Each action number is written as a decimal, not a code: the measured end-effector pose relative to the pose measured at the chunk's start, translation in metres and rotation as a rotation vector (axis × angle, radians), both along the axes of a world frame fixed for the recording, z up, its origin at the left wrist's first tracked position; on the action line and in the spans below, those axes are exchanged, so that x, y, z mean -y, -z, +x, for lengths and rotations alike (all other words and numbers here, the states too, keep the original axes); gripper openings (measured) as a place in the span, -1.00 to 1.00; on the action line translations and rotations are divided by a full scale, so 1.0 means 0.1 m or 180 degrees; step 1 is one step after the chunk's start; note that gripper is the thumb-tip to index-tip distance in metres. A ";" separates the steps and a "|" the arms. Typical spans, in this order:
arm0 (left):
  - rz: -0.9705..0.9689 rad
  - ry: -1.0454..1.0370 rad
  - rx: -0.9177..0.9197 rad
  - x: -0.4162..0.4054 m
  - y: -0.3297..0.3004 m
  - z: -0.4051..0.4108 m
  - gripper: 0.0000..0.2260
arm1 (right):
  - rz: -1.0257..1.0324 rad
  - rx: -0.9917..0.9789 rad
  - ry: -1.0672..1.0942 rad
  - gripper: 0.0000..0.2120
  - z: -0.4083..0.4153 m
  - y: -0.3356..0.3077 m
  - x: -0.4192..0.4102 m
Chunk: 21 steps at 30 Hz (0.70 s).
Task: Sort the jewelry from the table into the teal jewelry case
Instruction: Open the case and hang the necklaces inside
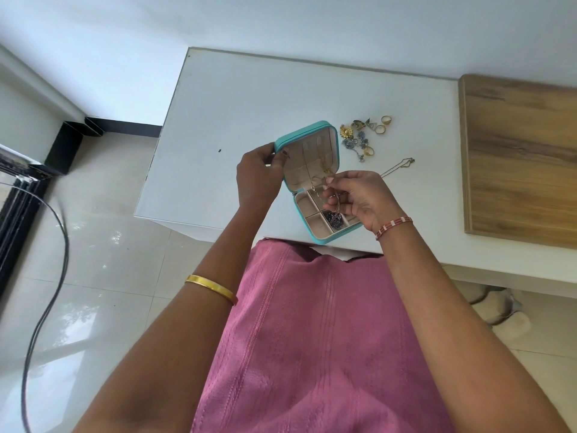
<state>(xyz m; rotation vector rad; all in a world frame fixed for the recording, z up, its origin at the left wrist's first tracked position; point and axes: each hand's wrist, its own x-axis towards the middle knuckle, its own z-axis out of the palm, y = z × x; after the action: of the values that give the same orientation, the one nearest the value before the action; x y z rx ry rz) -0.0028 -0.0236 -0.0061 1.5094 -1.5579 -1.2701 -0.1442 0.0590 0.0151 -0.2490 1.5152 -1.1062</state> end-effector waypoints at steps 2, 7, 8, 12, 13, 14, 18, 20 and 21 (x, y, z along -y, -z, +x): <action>-0.0002 -0.0008 0.0011 0.00 0.01 0.01 -0.64 | -0.0049 -0.0008 -0.0044 -0.87 -0.01 -0.02 -0.01; -0.0003 -0.0047 0.0033 0.01 0.01 0.03 -0.62 | -0.0263 -0.0126 -0.0212 -0.81 -0.08 -0.09 -0.05; -0.0005 -0.0044 0.0033 0.01 0.01 0.02 -0.62 | -0.0292 -0.0129 -0.0231 -0.81 -0.09 -0.10 -0.05; 0.0013 -0.0060 -0.0005 0.00 0.02 0.01 -0.63 | -0.0340 -0.0172 -0.0346 -0.84 -0.13 -0.12 -0.04; 0.0028 -0.0068 -0.0015 0.00 0.01 0.01 -0.63 | -0.0335 -0.0186 -0.0360 -0.86 -0.13 -0.12 -0.03; 0.0043 -0.0073 -0.0017 0.00 0.02 0.00 -0.62 | -0.0326 -0.0205 -0.0374 -0.88 -0.13 -0.12 -0.03; 0.0044 -0.0005 0.0040 -0.01 0.01 -0.02 -0.61 | -0.0246 -0.0653 -0.0636 -0.96 -0.10 -0.15 0.00; 0.0025 0.0034 0.0077 -0.01 0.02 -0.03 -0.62 | -0.0257 -0.1043 -0.0850 -0.95 -0.07 -0.17 0.04; 0.0022 0.0048 0.0085 -0.02 0.02 -0.03 -0.62 | -0.0279 -0.1299 -0.0979 -0.96 -0.06 -0.18 0.06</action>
<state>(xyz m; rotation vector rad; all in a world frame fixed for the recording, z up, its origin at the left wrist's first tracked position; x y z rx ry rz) -0.0059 -0.0220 -0.0080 1.5275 -1.5864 -1.2697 -0.1504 0.0526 0.0335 -0.7806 1.7135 -0.9089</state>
